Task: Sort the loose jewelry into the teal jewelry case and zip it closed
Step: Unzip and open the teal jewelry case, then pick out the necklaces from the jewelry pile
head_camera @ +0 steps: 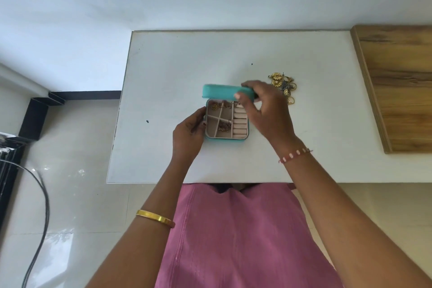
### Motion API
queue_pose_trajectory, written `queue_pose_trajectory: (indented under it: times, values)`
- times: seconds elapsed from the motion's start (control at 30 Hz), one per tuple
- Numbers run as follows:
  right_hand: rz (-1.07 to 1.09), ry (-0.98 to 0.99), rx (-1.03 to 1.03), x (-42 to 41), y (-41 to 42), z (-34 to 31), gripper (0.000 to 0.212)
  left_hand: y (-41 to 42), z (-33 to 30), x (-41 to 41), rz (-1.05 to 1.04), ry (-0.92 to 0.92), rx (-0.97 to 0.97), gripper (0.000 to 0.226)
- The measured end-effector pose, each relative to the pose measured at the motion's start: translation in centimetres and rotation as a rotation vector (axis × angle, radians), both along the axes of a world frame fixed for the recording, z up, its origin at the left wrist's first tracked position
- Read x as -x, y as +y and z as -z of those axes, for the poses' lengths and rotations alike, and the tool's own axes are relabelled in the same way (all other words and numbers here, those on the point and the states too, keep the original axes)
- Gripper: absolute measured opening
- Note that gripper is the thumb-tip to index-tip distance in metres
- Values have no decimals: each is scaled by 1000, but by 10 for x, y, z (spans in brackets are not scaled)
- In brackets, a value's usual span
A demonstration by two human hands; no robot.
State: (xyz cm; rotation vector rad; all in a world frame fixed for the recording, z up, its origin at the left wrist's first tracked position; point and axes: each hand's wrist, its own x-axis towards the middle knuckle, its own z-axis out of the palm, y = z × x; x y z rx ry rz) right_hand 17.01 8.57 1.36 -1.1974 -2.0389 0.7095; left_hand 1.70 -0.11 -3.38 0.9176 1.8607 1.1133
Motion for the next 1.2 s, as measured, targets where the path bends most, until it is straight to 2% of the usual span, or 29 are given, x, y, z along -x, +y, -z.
queue_pose_trajectory:
  times: [0.1, 0.23, 0.5, 0.6, 0.7, 1.07, 1.13, 1.2]
  values:
    - [102, 87, 124, 11, 26, -5, 36, 2, 0, 1, -15, -19, -8, 38]
    - [191, 89, 222, 21, 55, 0, 35, 1, 0, -1, -11, -37, -6, 38]
    - [194, 118, 397, 34, 76, 15, 30, -4, 0, -8, -37, -25, 7, 39]
    - [205, 128, 466, 34, 78, 19, 45, -8, 0, -9, -43, -10, 4, 38]
    - [236, 135, 540, 31, 78, 25, 48, -14, 1, -13, -52, -15, 15, 38]
    - [286, 306, 492, 27, 58, 18, 52, -15, -4, -22, -98, 16, 16, 38]
    - [299, 319, 477, 24, 54, 15, 49, -14, -6, -22, -95, 24, 21, 39]
    - [305, 324, 457, 21, 50, 11, 33, -12, -8, -21, -99, 34, 35, 37]
